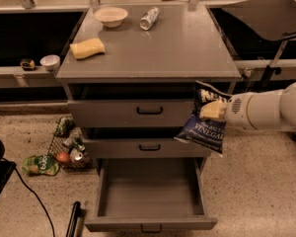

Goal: Pick blue chip bag from bottom drawer and place on counter

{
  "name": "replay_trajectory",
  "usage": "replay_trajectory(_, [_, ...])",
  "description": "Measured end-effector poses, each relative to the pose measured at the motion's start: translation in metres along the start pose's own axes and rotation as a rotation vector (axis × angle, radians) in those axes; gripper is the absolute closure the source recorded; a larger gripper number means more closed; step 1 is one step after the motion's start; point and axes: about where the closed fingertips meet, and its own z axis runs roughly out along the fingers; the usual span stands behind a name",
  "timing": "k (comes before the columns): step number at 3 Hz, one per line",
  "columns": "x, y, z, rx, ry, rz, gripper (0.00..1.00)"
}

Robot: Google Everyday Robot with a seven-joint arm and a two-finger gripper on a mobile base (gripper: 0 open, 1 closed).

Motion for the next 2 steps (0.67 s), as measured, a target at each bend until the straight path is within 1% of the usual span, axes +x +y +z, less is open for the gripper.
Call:
replay_trajectory(1, [0.024, -0.018, -0.001, 0.009, 0.026, -0.069, 1.00])
replay_trajectory(2, [0.070, -0.055, -0.004, 0.032, 0.066, -0.195, 1.00])
